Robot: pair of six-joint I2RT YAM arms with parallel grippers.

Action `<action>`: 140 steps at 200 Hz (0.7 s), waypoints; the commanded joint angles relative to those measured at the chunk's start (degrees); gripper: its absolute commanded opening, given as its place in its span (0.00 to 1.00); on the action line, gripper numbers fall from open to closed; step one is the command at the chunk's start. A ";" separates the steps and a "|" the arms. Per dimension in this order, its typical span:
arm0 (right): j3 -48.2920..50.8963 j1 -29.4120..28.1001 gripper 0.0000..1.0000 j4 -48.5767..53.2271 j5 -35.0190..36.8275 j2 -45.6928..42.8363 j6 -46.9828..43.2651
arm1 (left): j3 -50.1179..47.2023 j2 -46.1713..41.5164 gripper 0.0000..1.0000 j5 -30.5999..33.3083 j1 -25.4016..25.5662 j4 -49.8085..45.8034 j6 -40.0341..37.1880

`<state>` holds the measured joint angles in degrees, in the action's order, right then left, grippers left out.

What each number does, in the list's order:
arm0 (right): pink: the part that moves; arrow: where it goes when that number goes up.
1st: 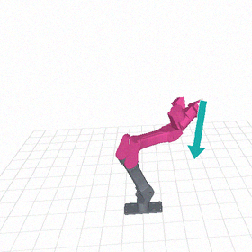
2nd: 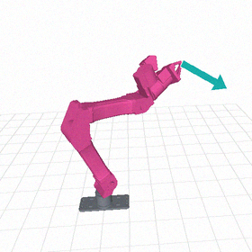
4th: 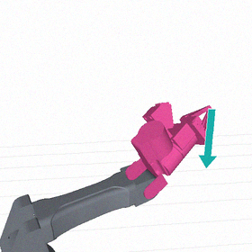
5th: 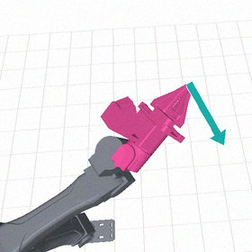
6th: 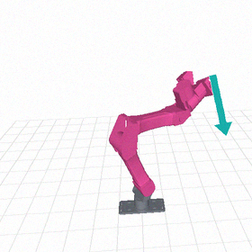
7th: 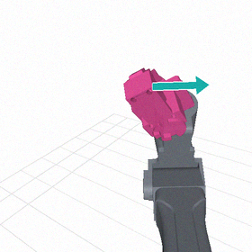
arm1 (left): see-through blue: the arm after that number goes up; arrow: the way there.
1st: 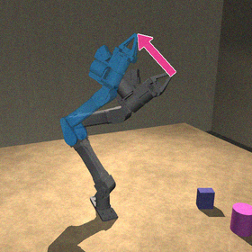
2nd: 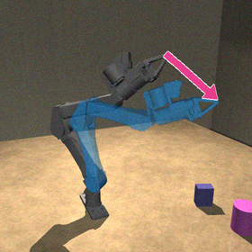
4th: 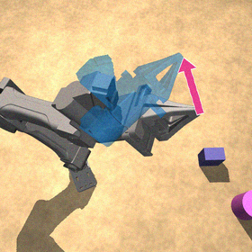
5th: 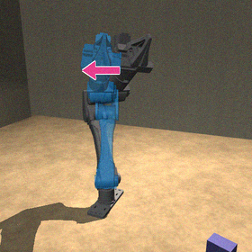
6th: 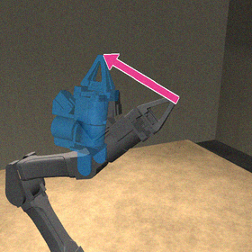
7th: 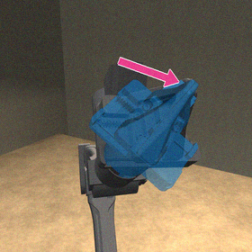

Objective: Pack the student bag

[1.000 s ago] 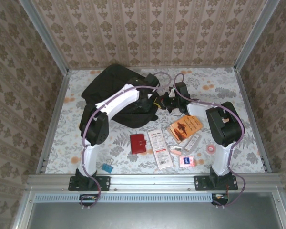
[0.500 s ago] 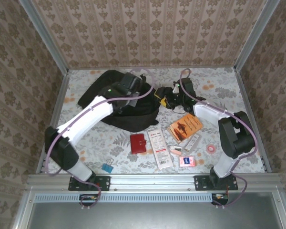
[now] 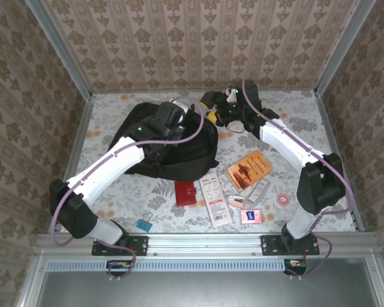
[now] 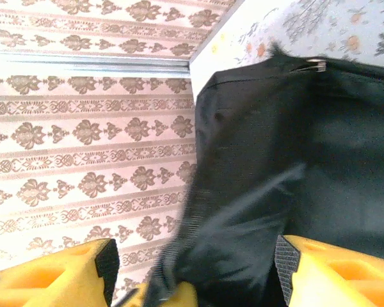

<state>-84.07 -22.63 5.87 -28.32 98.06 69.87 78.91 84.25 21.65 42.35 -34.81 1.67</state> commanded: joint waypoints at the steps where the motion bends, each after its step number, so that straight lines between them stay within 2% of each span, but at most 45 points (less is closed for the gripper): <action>1: -5.48 -1.17 0.69 9.20 -1.10 4.27 1.91 | -0.84 -2.39 0.00 -2.71 0.54 4.13 -3.03; 27: -10.49 -2.45 0.69 12.67 -5.15 9.84 3.57 | -1.59 -3.16 0.00 -3.15 0.73 4.33 -4.27; 51: -12.97 -2.72 0.67 13.43 -6.10 13.61 4.60 | -2.23 -4.11 0.00 -3.58 0.87 4.01 -5.50; 93: -20.71 -2.77 0.55 16.33 -7.97 20.35 4.39 | -2.71 -4.71 0.00 -4.87 0.99 1.14 -6.50; 108: -23.66 -2.72 0.43 18.46 -9.35 22.44 3.49 | -2.71 -4.88 0.00 -4.22 1.06 0.26 -6.50; 129: -23.50 -2.60 0.19 18.56 -8.94 22.65 3.71 | -2.71 -5.30 0.00 -2.17 1.07 -0.73 -6.48; 140: -22.67 -2.34 0.10 17.78 -8.31 21.90 3.99 | -2.71 -5.65 0.00 -1.35 1.07 -1.28 -6.77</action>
<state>-105.69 -25.23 21.26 -35.64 120.40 72.27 76.44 81.43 17.93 42.89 -34.50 -3.51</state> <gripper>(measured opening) 0.187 0.069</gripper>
